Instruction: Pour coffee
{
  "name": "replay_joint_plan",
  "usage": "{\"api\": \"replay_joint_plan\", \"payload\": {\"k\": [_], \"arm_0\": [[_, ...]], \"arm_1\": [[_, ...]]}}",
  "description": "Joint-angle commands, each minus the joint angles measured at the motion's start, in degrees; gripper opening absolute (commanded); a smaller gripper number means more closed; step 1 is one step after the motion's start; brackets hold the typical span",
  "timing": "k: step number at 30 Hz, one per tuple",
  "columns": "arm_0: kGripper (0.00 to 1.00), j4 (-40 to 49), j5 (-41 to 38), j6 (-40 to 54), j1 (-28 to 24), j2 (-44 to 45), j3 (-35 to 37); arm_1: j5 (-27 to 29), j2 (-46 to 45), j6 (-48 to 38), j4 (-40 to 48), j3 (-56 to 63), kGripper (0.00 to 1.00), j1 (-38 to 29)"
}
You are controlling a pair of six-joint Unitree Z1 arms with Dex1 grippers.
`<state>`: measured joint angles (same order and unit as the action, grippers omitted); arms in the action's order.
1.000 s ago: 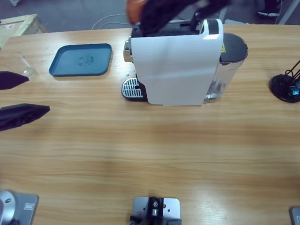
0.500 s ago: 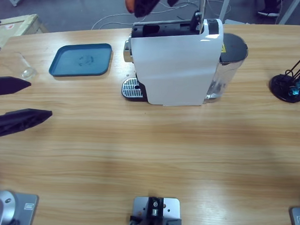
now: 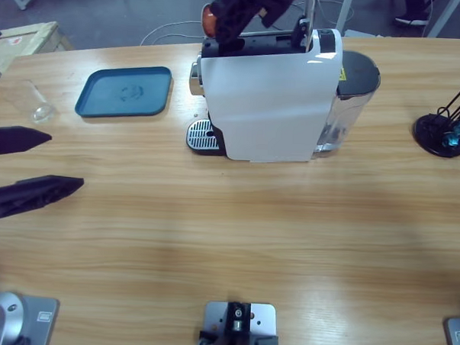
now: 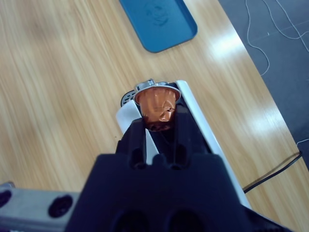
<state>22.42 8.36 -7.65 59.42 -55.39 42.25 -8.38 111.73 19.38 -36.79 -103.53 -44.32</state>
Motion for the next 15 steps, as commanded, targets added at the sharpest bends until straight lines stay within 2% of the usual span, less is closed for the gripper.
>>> {"api": "replay_joint_plan", "payload": {"k": [1, 15], "arm_0": [[0.996, 0.8, 0.5, -1.0, -0.6, 1.2, -2.3], [0.996, 0.7, 0.5, -1.1, -0.6, 1.2, -2.9]], "arm_1": [[-0.3, 4.0, 0.8, -0.7, 2.3, 0.000, 0.4], [1.3, 4.9, 0.3, -1.0, 2.3, 0.000, 0.9]]}}
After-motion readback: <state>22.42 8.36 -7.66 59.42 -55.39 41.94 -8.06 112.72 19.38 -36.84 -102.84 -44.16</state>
